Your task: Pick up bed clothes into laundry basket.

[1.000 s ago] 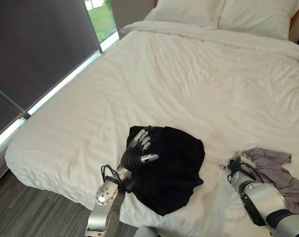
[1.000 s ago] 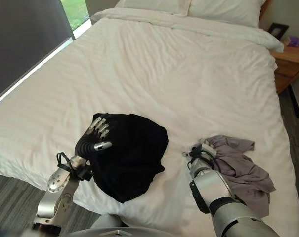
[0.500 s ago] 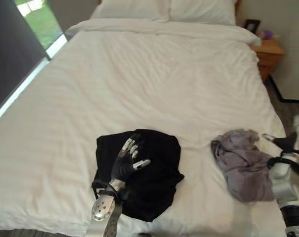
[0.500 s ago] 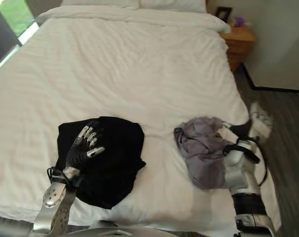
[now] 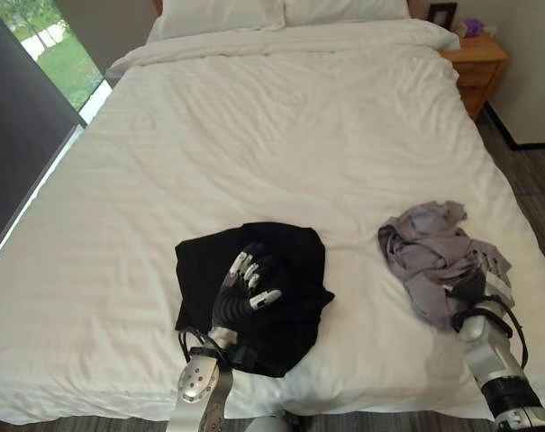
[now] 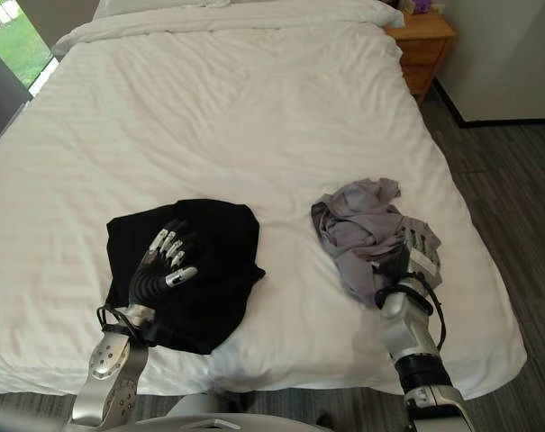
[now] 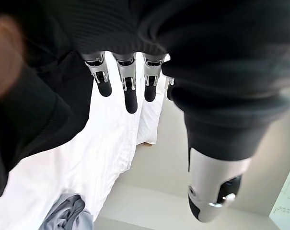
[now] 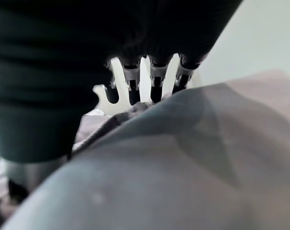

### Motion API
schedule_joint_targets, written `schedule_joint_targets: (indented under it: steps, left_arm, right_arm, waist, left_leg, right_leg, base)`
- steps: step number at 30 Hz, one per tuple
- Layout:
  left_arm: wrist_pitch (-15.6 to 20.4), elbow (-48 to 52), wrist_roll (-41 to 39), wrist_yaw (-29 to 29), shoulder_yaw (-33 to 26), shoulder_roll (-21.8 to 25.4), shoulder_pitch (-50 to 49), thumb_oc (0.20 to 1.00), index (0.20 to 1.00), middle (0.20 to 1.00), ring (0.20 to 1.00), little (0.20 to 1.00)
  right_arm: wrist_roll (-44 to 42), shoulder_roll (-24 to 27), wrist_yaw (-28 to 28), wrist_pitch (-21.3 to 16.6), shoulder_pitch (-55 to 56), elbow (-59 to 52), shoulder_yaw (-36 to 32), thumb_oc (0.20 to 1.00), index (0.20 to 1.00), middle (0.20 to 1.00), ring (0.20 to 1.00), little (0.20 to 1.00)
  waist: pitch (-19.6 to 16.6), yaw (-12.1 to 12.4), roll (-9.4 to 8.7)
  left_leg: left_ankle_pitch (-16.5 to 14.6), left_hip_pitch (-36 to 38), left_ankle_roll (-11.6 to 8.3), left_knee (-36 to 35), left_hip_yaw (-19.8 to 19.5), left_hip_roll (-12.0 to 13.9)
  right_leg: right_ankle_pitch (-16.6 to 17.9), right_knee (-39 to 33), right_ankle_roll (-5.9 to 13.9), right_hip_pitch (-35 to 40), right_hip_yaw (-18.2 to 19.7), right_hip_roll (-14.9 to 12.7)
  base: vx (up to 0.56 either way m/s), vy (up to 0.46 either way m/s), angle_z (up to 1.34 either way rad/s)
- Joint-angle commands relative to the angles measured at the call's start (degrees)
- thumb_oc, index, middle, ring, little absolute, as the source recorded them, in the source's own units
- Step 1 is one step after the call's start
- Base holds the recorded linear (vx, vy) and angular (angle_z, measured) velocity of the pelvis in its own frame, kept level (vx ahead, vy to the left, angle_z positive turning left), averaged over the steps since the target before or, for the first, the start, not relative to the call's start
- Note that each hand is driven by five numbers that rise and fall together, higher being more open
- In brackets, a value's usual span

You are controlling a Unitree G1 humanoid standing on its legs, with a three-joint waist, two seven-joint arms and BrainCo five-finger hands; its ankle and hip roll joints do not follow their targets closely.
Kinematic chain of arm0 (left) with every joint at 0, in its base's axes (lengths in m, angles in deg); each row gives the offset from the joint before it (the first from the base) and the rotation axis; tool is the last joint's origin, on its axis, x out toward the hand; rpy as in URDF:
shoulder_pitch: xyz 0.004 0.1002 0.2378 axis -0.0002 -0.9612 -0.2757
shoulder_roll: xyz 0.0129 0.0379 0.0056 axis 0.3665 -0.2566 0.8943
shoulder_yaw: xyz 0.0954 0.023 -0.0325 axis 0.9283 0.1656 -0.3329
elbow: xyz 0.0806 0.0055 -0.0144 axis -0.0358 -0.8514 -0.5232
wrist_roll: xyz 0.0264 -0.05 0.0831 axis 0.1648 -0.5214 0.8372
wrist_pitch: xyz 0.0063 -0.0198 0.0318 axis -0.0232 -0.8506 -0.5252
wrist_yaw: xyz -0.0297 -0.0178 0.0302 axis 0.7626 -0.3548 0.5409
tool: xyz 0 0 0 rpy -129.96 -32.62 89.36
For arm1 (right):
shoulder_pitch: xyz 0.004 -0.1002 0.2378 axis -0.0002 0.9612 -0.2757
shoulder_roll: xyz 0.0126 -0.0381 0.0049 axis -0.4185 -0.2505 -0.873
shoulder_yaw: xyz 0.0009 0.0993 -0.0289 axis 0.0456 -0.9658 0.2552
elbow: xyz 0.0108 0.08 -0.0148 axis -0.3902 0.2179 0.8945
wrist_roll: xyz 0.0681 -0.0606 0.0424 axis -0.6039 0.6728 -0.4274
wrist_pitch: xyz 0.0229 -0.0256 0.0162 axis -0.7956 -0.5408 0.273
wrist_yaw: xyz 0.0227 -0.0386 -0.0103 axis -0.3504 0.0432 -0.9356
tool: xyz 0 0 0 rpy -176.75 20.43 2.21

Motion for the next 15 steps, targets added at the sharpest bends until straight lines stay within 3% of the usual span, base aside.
schedule_joint_targets:
  steps: [1, 2, 3, 4, 5, 6, 8, 11, 14, 15]
  left_arm:
    - [4.6, 2.2, -0.1, 0.6, 1.6, -0.1, 2.1, 1.0, 1.0, 1.0, 1.0, 1.0]
    - [4.7, 1.9, -0.8, 1.6, 1.7, -0.2, 1.7, 1.0, 1.0, 1.0, 1.0, 1.0]
    - [4.6, 1.7, -1.1, 2.2, 1.6, -0.1, 1.4, 1.0, 1.0, 1.0, 1.0, 1.0]
    - [4.6, 1.3, -1.3, 3.0, 1.5, 0.2, 0.9, 1.0, 1.0, 1.0, 1.0, 1.0]
    - [4.6, 1.3, -1.3, 3.1, 1.4, 0.2, 0.9, 1.0, 1.0, 1.0, 1.0, 1.0]
    - [3.9, -0.3, -2.1, 4.9, 0.9, 0.3, 0.4, 1.0, 1.0, 1.0, 1.0, 1.0]
    - [3.5, -1.0, -3.5, 7.0, -0.4, 0.4, 0.0, 1.0, 1.0, 1.0, 1.0, 1.0]
    - [3.7, -1.7, -4.4, 8.3, -1.8, 0.7, -0.2, 1.0, 1.0, 1.0, 1.0, 1.0]
    - [3.1, -2.3, -3.3, 7.9, -3.4, 1.6, -0.6, 1.0, 1.0, 1.0, 1.0, 1.0]
    - [1.2, -13.2, -0.5, 5.8, -7.3, 2.0, 8.5, 1.0, 1.0, 1.0, 1.0, 1.0]
  right_arm:
    - [2.0, 1.6, -3.3, -2.1, -7.2, 7.1, 2.4, 1.0, 1.0, 1.0, 1.0, 1.0]
    - [-0.3, -2.3, -1.8, -1.6, -8.8, 17.9, 4.0, 1.0, 1.0, 1.0, 1.0, 1.0]
    - [-1.3, -3.6, -1.0, -1.7, -9.5, 21.7, 4.3, 1.0, 1.0, 1.0, 1.0, 1.0]
    - [-3.2, -5.6, 0.3, -2.4, -10.0, 26.4, 3.8, 0.325, 0.325, 0.325, 0.325, 0.325]
    - [-3.2, -5.7, 0.2, -2.5, -10.1, 26.6, 3.9, 0.2, 0.2, 0.2, 0.2, 0.2]
    - [-7.9, -8.6, 6.6, -3.4, -9.9, 33.5, 2.7, 0.2, 0.2, 0.2, 0.2, 0.2]
    - [-11.9, -9.4, 12.7, -4.3, -9.4, 34.2, 0.8, 0.2, 0.2, 0.2, 0.2, 0.2]
    - [-13.9, -8.8, 15.9, -5.2, -8.1, 29.7, 0.5, 0.2, 0.2, 0.2, 0.2, 0.2]
    - [-15.7, -6.5, 17.7, -4.4, -5.5, 19.5, -0.6, 0.2, 0.2, 0.2, 0.2, 0.2]
    - [-16.0, -5.7, 21.6, -1.6, -4.6, 6.7, -0.8, 0.2, 0.2, 0.2, 0.2, 0.2]
  waist:
    - [-1.9, 2.1, 1.95]
    - [-1.6, 3.1, 2.65]
    - [-1.7, 3.4, 2.58]
    - [-1.7, 3.7, 2.58]
    - [-1.7, 3.6, 2.53]
    - [-1.9, 4.8, 2.53]
    - [-2.2, 5.4, 2.2]
    - [-2.4, 5.5, 1.76]
    - [-2.4, 5.2, 1.26]
    - [-2.8, 2.8, 0.63]
  left_leg:
    - [2.8, 0.4, -7.42, 0.3, -2.7, 7.6]
    - [3.9, -0.5, -7.37, 0.3, -3.2, 7.9]
    - [3.4, -0.4, -7.6, 0.3, -3.3, 7.8]
    - [3.5, -0.5, -7.66, 0.3, -3.6, 7.9]
    - [3.5, -0.6, -7.66, 0.3, -3.6, 7.9]
    - [3.6, -0.6, -7.72, 0.3, -4.2, 8.1]
    - [3.8, -0.8, -7.89, 0.3, -4.5, 8.4]
    - [4.0, -0.9, -8.17, 0.3, -4.5, 8.8]
    - [4.2, -0.8, -8.53, 0.3, -3.8, 9.6]
    - [3.9, 0.3, -9.06, 0.3, -2.2, 10.7]
  right_leg:
    - [2.3, 0.8, -0.79, -0.4, -1.2, 0.3]
    - [3.1, 0.8, -0.9, -1.0, -1.3, 0.8]
    - [2.7, 0.8, -0.77, -0.9, -1.7, 0.8]
    - [2.7, 0.8, -0.82, -0.8, -2.0, 1.0]
    - [2.7, 0.8, -0.83, -0.8, -2.0, 1.0]
    - [2.7, 0.8, -0.94, -0.8, -2.3, 1.3]
    - [2.7, 0.8, -1.2, -0.8, -2.6, 1.6]
    - [2.8, 0.8, -1.47, -1.0, -2.6, 1.9]
    - [3.2, 0.8, -1.9, -1.5, -2.2, 2.3]
    - [3.7, 0.8, -2.25, -1.8, -0.3, 2.7]
  base:
    - [-0.1, -0.045, 0.18]
    - [-0.05, -0.053, 0.18]
    - [-0.06, -0.072, 0.12]
    - [0.02, -0.041, 0.06]
    - [-0.03, -0.066, 0.05]
    - [-0.01, -0.071, 0.08]
    - [0.0, -0.083, 0.15]
    - [-0.04, -0.062, 0.14]
    - [-0.06, -0.063, -0.05]
    - [-0.02, -0.055, 0.0]
